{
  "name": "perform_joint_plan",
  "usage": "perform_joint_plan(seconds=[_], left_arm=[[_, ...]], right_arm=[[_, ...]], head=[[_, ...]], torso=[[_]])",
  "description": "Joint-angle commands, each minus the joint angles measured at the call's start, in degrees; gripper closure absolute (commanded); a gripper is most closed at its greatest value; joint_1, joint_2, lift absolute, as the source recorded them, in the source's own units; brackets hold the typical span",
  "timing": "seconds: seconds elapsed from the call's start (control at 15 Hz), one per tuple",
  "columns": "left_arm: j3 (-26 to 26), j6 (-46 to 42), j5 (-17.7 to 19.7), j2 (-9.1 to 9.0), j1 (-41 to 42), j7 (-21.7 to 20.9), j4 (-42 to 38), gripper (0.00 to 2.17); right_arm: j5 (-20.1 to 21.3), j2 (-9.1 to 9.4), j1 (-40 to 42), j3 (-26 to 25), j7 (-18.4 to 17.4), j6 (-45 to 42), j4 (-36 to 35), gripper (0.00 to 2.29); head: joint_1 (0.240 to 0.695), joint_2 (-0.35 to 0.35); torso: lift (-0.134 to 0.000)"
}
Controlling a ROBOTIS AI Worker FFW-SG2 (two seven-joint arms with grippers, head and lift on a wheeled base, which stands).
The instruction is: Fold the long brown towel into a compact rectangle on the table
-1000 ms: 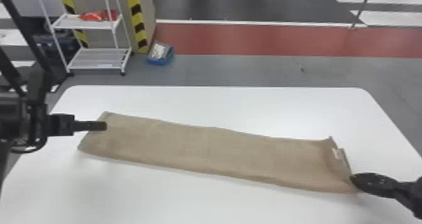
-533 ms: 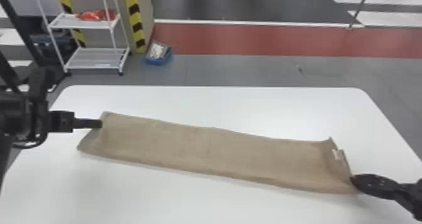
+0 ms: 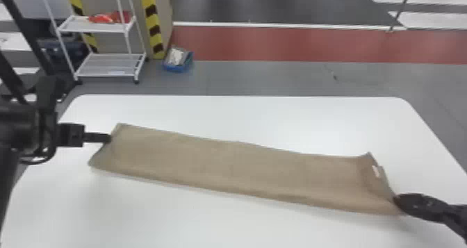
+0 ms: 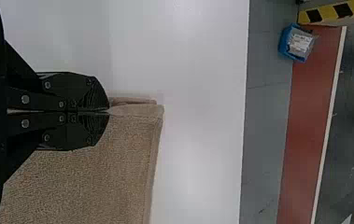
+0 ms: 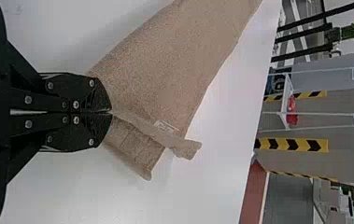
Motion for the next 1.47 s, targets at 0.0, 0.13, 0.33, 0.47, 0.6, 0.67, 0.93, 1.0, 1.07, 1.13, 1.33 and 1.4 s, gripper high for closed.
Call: perform_joint_plan(seconds=[0.0, 0.13, 0.33, 0.47, 0.6, 0.67, 0.93, 1.0, 1.07, 1.13, 1.33, 1.4], left_arm=[[0.2, 0.0, 0.0, -0.05, -0.1, 0.2, 0.0, 1.97], [-0.1, 0.1, -0.2, -0.14, -0.1, 0.2, -0.2, 1.97], [-0.5, 0.0, -0.3, -0.23, -0.2, 0.2, -0.2, 1.97], [-0.5, 0.0, -0.3, -0.23, -0.2, 0.2, -0.1, 1.97], [-0.5, 0.0, -0.3, -0.23, -0.2, 0.4, -0.2, 1.97], [-0.5, 0.0, -0.3, -0.23, -0.2, 0.4, -0.1, 1.97], [-0.5, 0.0, -0.4, -0.23, -0.4, 0.5, 0.0, 1.97], [-0.5, -0.4, -0.4, -0.14, -0.4, 0.6, 0.0, 1.97], [-0.5, -0.4, -0.4, -0.14, -0.3, 0.6, 0.0, 1.97], [-0.5, -0.6, -0.4, -0.05, -0.3, 0.5, 0.0, 1.97], [-0.5, -1.3, -0.4, 0.03, 0.0, 0.4, 0.0, 1.97], [-0.5, -1.3, -0.5, 0.03, 0.2, 0.4, 0.0, 1.97]], right_arm=[[-1.0, 0.09, 0.6, -0.2, 0.1, -0.5, -0.3, 1.21], [-2.4, 0.44, 1.8, -0.9, 0.9, -1.0, -1.0, 1.21], [-5.4, 0.44, 2.6, -3.1, 2.1, -2.1, -1.0, 1.21], [-5.6, 0.44, 3.4, -3.8, 2.1, -3.8, -1.0, 1.21], [-5.6, 0.44, 4.3, -3.9, 2.1, -8.7, -0.4, 1.21], [-5.5, 0.44, 4.7, -3.9, 2.1, -10.1, -0.3, 1.21], [-4.4, 0.7, 6.5, -3.6, 2.1, -15.2, 0.0, 1.21], [-4.0, 0.7, 6.8, -3.5, 2.1, -15.6, 0.2, 1.21], [-3.7, 0.7, 6.8, -3.5, 2.1, -15.8, 0.5, 1.21], [-3.7, 0.61, 6.8, -3.8, 2.1, -15.9, 1.1, 1.21], [-2.9, 0.26, 6.0, -3.8, 2.1, -16.1, 2.4, 1.21], [-2.5, 0.26, 5.4, -3.8, 2.1, -15.6, 2.7, 1.2]], head=[[0.695, -0.032], [0.695, -0.031], [0.695, -0.026], [0.695, -0.031], [0.695, -0.04], [0.695, -0.041], [0.695, -0.037], [0.695, -0.035], [0.695, -0.033], [0.695, -0.031], [0.695, -0.033], [0.695, -0.035]], torso=[[-0.124], [-0.124], [-0.124], [-0.124], [-0.124], [-0.124], [-0.124], [-0.124], [-0.124], [-0.124], [-0.124], [-0.124]])
